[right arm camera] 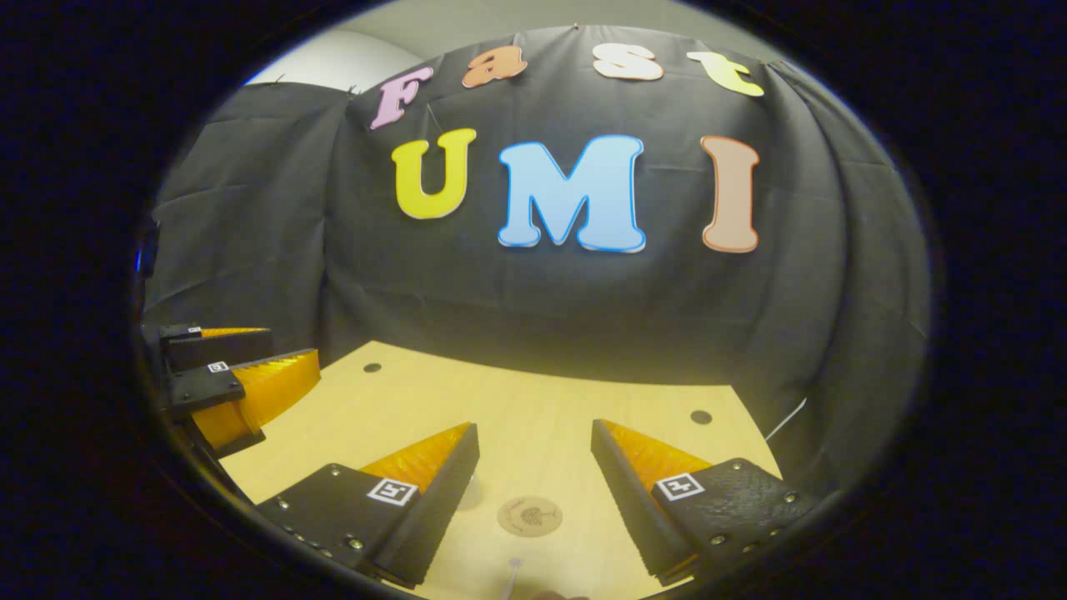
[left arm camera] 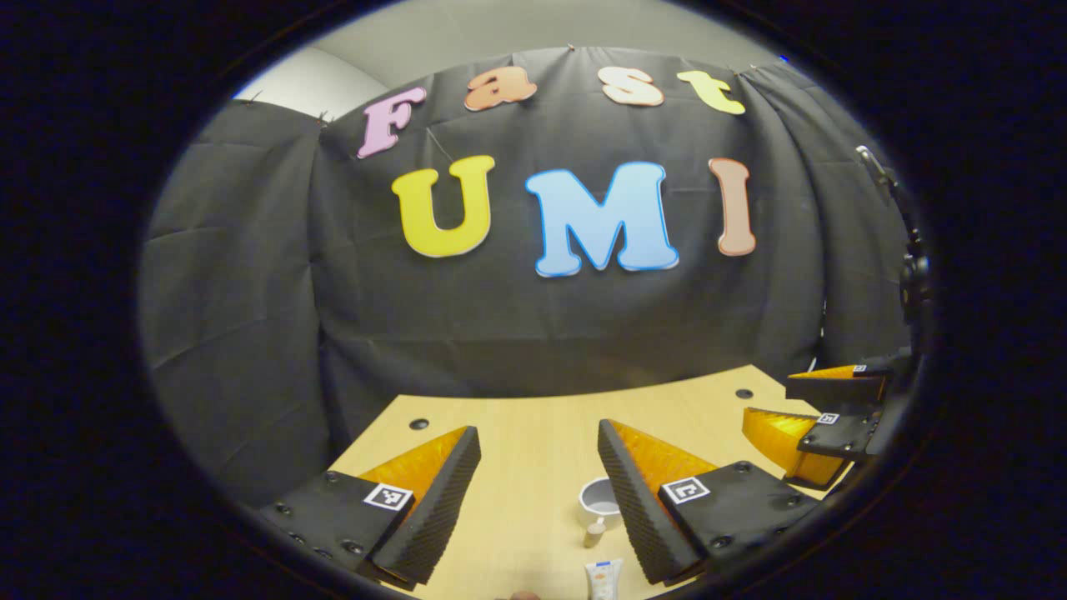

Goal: Put the toothbrush and toothpaste on the desktop into the cup, then pick up the cup and place it on the coaster on the desktop.

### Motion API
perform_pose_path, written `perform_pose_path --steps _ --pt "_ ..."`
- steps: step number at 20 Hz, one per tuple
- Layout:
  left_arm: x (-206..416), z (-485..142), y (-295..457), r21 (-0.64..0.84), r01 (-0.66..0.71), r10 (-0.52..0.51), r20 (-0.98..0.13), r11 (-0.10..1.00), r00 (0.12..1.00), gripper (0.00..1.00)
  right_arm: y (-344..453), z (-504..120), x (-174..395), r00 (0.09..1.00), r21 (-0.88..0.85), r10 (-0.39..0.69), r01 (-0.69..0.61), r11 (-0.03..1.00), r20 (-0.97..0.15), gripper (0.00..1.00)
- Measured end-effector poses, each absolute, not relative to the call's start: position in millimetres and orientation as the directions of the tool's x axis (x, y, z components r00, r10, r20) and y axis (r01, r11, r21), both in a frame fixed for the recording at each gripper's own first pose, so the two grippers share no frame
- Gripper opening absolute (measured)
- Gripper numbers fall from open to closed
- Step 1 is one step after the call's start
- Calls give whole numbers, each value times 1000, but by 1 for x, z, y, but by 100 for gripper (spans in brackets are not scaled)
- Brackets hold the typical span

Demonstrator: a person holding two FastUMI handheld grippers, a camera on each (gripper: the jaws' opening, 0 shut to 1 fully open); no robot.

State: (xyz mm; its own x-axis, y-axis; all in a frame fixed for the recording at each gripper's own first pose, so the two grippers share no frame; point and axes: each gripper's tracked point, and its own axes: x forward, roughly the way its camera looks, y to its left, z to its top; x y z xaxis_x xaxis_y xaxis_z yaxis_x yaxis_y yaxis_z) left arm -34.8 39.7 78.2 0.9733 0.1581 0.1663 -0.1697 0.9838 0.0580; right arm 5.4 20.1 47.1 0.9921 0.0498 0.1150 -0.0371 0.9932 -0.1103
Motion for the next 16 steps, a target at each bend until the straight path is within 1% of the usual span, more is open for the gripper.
perform_pose_path --steps 1,2,3,4,5,8,11,12,16 --pt "-29 64 37 66 -156 146 133 986 980 96 18 35 7 996 -109 45 -36 993 82 87" --pt "-24 49 34 75 -144 137 94 987 986 93 15 23 9 998 -106 37 -31 994 53 89" --pt "-20 33 31 84 -134 129 58 987 990 96 13 9 11 999 -102 32 -30 994 17 89" --pt "-16 17 29 90 -121 120 23 989 993 93 11 -6 14 999 -98 30 -31 995 -22 89" --pt "-12 1 25 90 -107 109 -9 990 994 96 9 -24 18 997 -94 28 -35 995 -71 89" --pt "0 -46 18 93 -65 77 -122 993 990 96 2 -71 20 977 -83 24 -43 996 -214 89" --pt "8 -87 11 79 -25 43 -235 997 971 96 -4 -104 23 949 -64 13 -35 997 -316 89" --pt "10 -97 8 72 -18 37 -265 997 964 93 -6 -118 23 935 -58 11 -33 998 -354 89" --pt "18 -134 -12 53 -1 22 -403 999 915 94 -2 -157 24 882 -21 25 -40 999 -471 89"
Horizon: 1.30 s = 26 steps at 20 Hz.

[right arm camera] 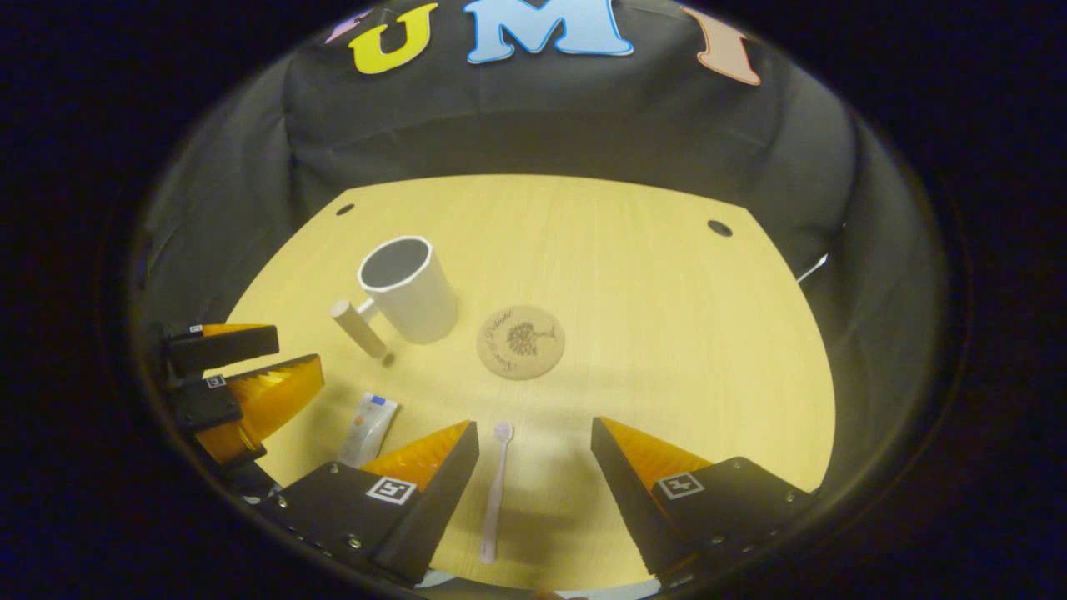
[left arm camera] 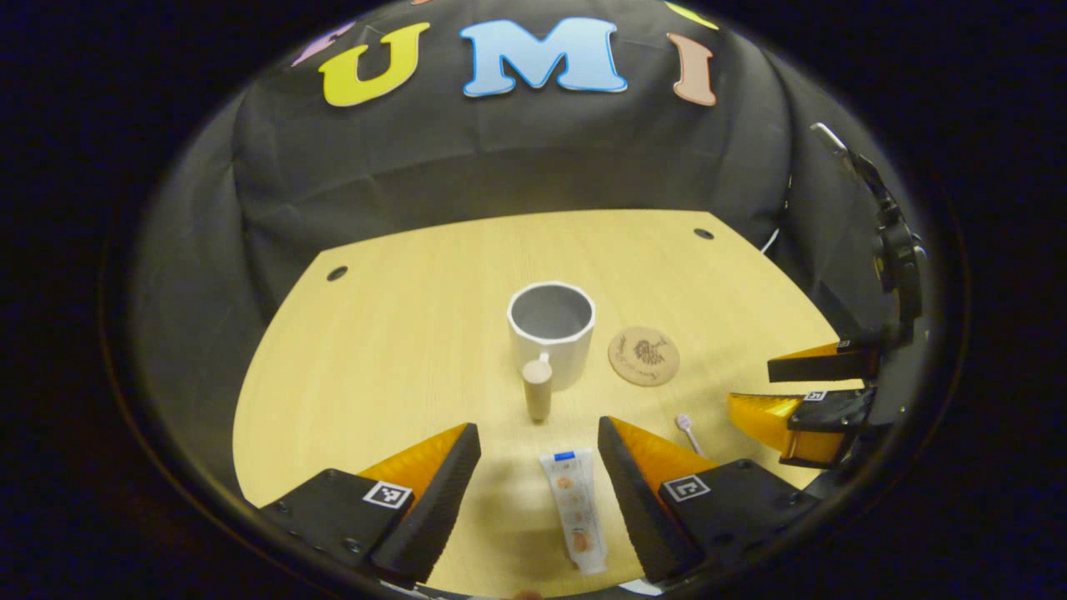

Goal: Put the toothbrush and toothpaste on the desktop into the cup, then pick up the cup and place it on the coaster on the desktop.

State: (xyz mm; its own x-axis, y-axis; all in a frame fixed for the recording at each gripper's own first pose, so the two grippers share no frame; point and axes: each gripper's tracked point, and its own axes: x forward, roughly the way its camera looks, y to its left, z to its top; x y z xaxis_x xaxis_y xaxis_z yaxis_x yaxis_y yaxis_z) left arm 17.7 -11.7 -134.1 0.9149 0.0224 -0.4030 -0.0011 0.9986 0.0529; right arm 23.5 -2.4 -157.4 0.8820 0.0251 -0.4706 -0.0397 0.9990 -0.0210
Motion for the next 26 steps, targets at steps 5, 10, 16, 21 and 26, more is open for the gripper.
perform_pose_path --steps 5,10,16,21,26 --pt "9 -160 -40 27 46 -21 -594 999 804 97 10 -211 18 755 33 56 -46 998 -654 90" --pt "7 -195 -43 23 15 5 -701 1000 713 97 10 -236 12 680 17 43 -45 999 -732 90" --pt "10 -209 -46 20 -28 33 -757 999 653 95 8 -252 8 604 -58 -18 -47 997 -797 90" --pt "10 -208 -45 23 -25 34 -786 999 618 95 8 -250 8 528 -50 -33 -19 999 -848 92" --pt "13 -207 -53 38 16 20 -791 999 612 72 10 -249 11 493 -58 -48 -5 998 -869 69"
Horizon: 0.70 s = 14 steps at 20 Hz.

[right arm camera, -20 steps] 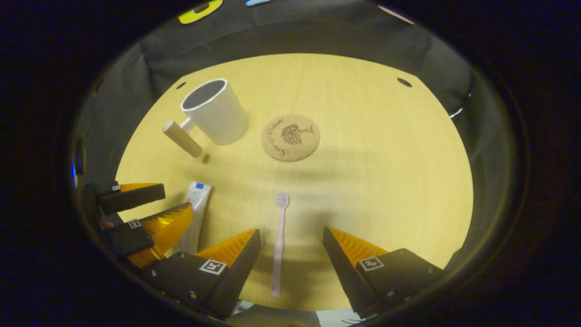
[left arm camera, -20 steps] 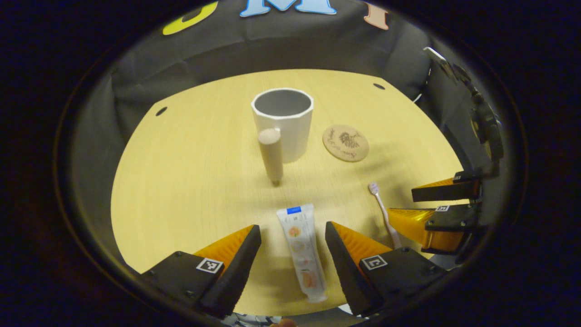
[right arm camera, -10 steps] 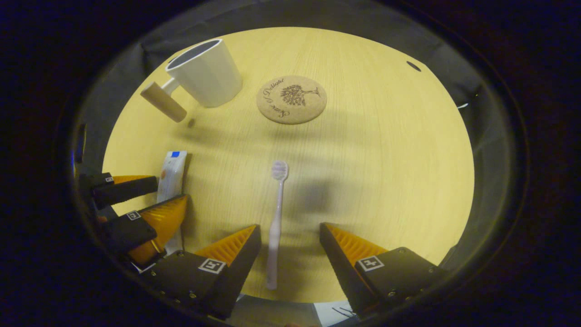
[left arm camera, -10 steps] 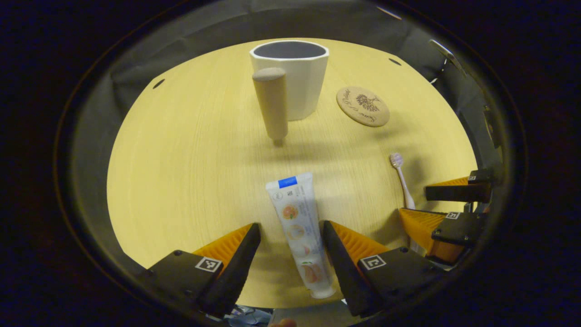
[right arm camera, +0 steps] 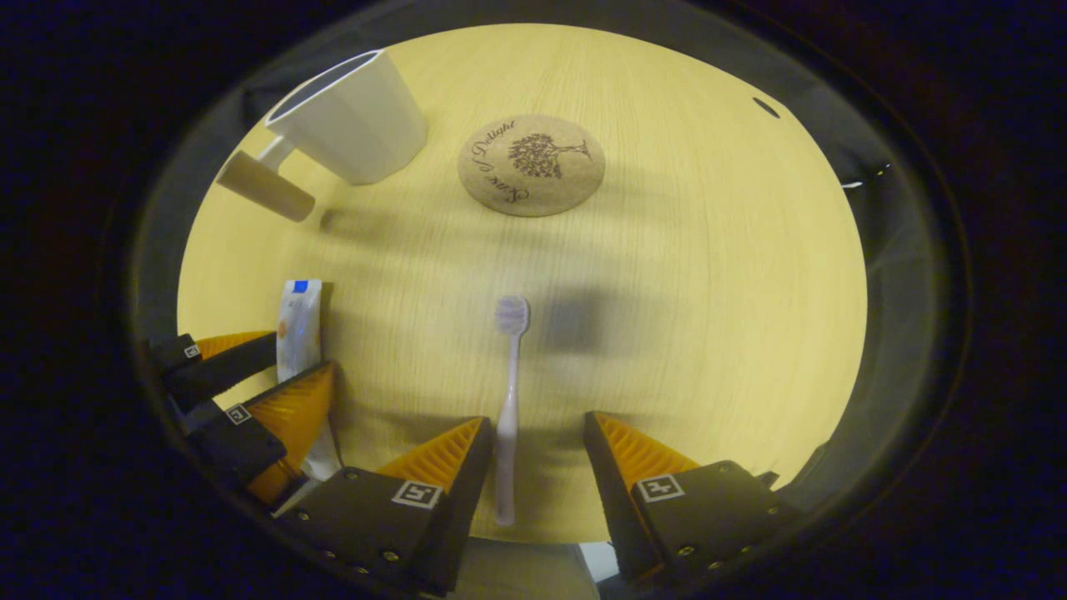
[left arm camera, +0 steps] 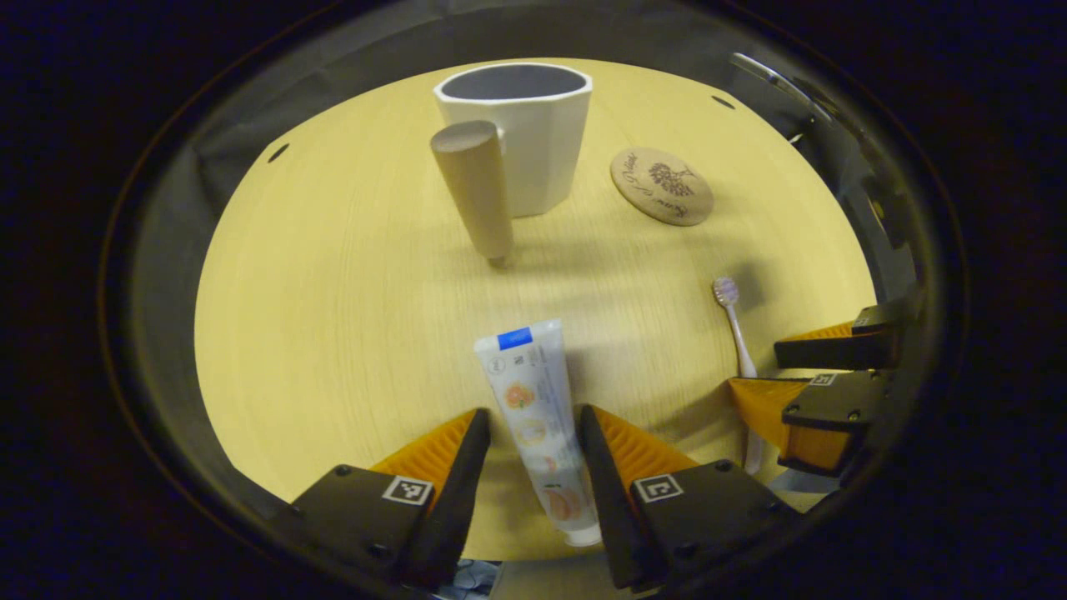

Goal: Put the toothbrush and toothpaste on the desktop into the cup, then pick up the cup and place it on the coaster on the desktop.

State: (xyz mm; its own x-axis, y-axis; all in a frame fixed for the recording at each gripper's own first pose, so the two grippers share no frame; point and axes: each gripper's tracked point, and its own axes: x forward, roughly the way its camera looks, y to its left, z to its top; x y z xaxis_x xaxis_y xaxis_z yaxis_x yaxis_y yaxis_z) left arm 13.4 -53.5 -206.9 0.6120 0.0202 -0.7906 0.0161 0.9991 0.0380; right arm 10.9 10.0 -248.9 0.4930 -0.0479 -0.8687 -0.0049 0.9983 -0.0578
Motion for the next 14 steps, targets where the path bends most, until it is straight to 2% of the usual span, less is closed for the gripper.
perform_pose_path --steps 1,2,3,5,6,8,9,14 --pt "13 -209 -53 40 16 22 -795 999 606 62 10 -250 10 488 -58 -48 -5 998 -871 70" --pt "12 -207 -52 40 14 23 -797 999 604 62 9 -250 9 480 -59 -48 -7 998 -876 70" --pt "12 -206 -54 32 11 19 -796 999 605 57 7 -251 9 471 -63 -53 -5 998 -881 70" --pt "13 -207 -55 32 9 20 -798 999 602 48 7 -250 5 452 -39 -54 42 998 -890 25" --pt "12 -207 -56 33 2 25 -800 999 600 37 6 -251 5 450 -38 -50 34 999 -891 23" --pt "14 -207 -56 34 6 23 -794 999 607 36 2 -250 8 472 -29 -56 64 998 -880 4" --pt "11 -207 -56 31 -3 26 -800 1000 600 28 3 -248 8 470 -26 -52 60 998 -881 4" --pt "6 -204 -55 -7 -10 1 -800 1000 601 27 3 -250 12 479 -29 -59 70 997 -876 2"
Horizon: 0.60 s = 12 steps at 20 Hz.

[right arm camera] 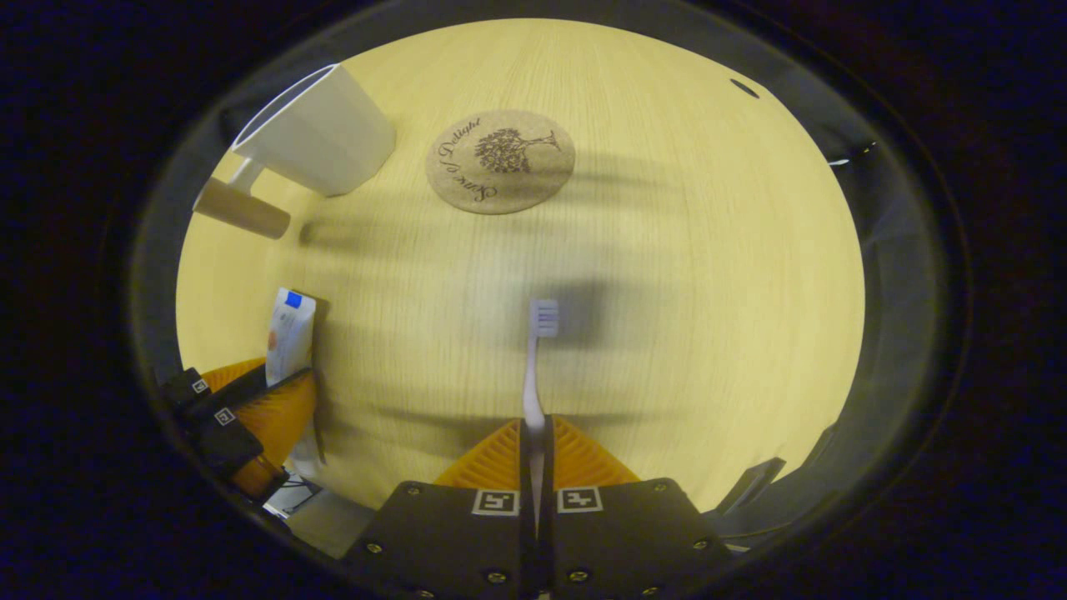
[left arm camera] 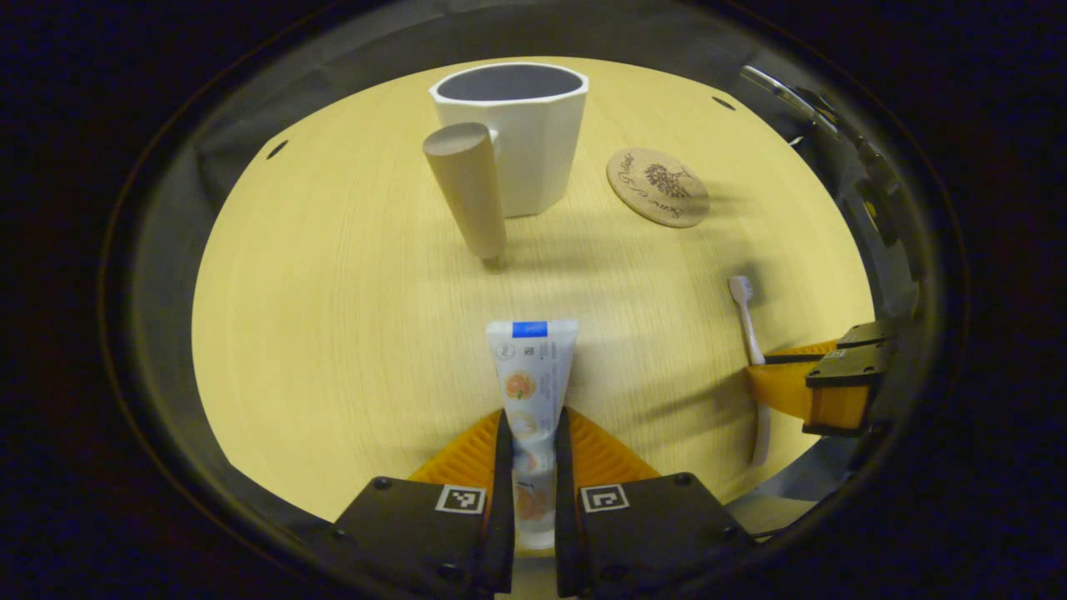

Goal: Put the toothbrush and toothpaste on the desktop into the cup, then pick up the cup and place it on the coaster on the desktop.

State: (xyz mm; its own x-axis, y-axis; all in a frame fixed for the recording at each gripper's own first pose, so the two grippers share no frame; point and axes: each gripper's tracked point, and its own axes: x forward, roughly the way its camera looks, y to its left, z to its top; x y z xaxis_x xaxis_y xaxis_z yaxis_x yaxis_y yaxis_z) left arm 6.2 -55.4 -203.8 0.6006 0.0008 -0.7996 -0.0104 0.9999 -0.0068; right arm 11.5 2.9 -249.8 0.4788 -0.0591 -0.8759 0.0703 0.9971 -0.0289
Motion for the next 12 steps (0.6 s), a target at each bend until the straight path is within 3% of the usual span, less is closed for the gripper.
perform_pose_path --steps 12 --pt "-16 -76 -31 -104 -82 -8 -663 991 748 27 3 -248 11 484 -36 -60 58 998 -873 2"
